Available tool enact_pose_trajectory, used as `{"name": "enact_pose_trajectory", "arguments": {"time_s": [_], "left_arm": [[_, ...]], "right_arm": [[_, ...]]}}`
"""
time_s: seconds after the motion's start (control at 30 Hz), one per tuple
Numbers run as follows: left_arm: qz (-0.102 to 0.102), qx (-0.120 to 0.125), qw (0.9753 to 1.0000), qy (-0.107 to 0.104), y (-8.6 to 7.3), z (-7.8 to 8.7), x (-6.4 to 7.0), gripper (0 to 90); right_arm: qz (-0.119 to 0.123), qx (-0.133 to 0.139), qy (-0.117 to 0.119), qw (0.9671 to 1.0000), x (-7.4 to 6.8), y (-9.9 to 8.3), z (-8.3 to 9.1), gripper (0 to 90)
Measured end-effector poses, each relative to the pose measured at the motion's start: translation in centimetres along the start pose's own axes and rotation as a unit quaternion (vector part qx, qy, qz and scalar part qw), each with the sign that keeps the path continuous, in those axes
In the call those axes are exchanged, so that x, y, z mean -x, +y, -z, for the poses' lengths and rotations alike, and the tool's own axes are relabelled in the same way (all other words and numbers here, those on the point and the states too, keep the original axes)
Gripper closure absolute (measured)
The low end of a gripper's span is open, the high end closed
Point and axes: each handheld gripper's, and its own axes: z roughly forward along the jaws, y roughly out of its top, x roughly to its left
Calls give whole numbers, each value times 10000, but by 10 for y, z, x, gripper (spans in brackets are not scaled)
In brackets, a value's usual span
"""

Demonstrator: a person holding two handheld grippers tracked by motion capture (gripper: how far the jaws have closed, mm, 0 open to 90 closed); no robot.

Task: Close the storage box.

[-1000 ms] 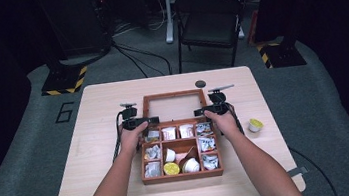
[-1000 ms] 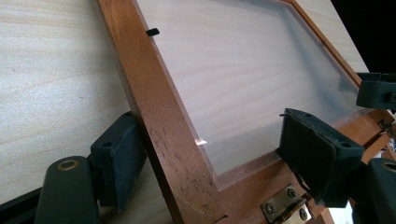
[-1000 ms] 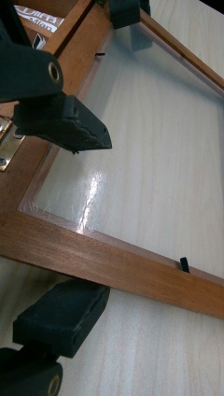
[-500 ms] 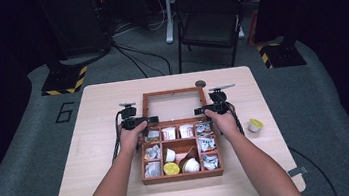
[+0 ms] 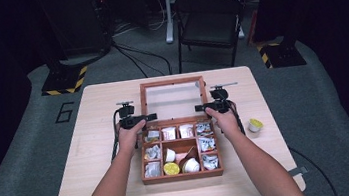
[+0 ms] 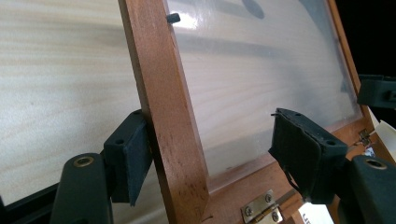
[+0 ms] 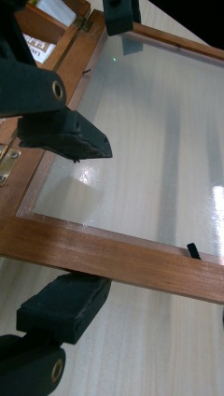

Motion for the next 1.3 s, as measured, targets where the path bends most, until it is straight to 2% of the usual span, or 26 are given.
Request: {"name": "enact_pose_trajectory", "arguments": {"time_s": [0.13, 0.27, 0.37, 0.43, 0.53, 0.57, 0.67, 0.7, 0.8, 0.87, 0.97, 1.0, 1.07, 1.1, 1.2, 1.3], "left_arm": [[-1, 96, 9999, -64, 2, 6, 3, 311], [-40, 159, 9998, -70, 3, 11, 7, 312], [-169, 185, 9997, -70, 4, 15, 9, 312], [-146, 214, 9996, -97, 4, 18, 11, 312], [-318, 229, 9992, -70, 5, 21, 14, 312], [-284, 247, 9993, -57, 5, 22, 16, 312], [-354, 263, 9990, -72, 5, 25, 18, 312], [-300, 248, 9992, -87, 5, 27, 19, 312], [-419, 254, 9987, -109, 5, 30, 22, 313], [-487, 305, 9983, -79, 5, 34, 24, 314], [-523, 516, 9972, -115, 7, 40, 28, 317], [-464, 555, 9973, -159, 7, 42, 30, 318], [-495, 647, 9965, -190, 8, 47, 33, 322], [-584, 669, 9958, -201, 8, 49, 33, 323], [-601, 738, 9951, -262, 8, 56, 38, 328], [-802, 742, 9937, -260, 9, 62, 41, 327]], "right_arm": [[20, 128, 17, 9999, -5, 1, 8, 333], [137, 257, 24, 9996, -9, 2, 14, 333], [181, 290, 17, 9994, -12, 2, 19, 333], [212, 322, 4, 9993, -15, 2, 23, 333], [277, 338, -2, 9990, -18, 1, 28, 332], [360, 398, 1, 9986, -18, 1, 29, 332], [423, 454, 4, 9981, -22, -1, 34, 332], [451, 476, -3, 9978, -22, -2, 35, 333], [517, 511, -16, 9974, -25, -5, 39, 333], [533, 514, 1, 9973, -26, -6, 41, 333], [555, 558, 5, 9969, -28, -7, 45, 333], [562, 610, 31, 9966, -30, -7, 48, 334], [567, 670, 55, 9961, -30, -8, 51, 335], [563, 691, 67, 9960, -31, -8, 53, 340], [525, 694, 153, 9961, -34, -7, 61, 354], [591, 739, 141, 9954, -39, -5, 66, 358]]}}
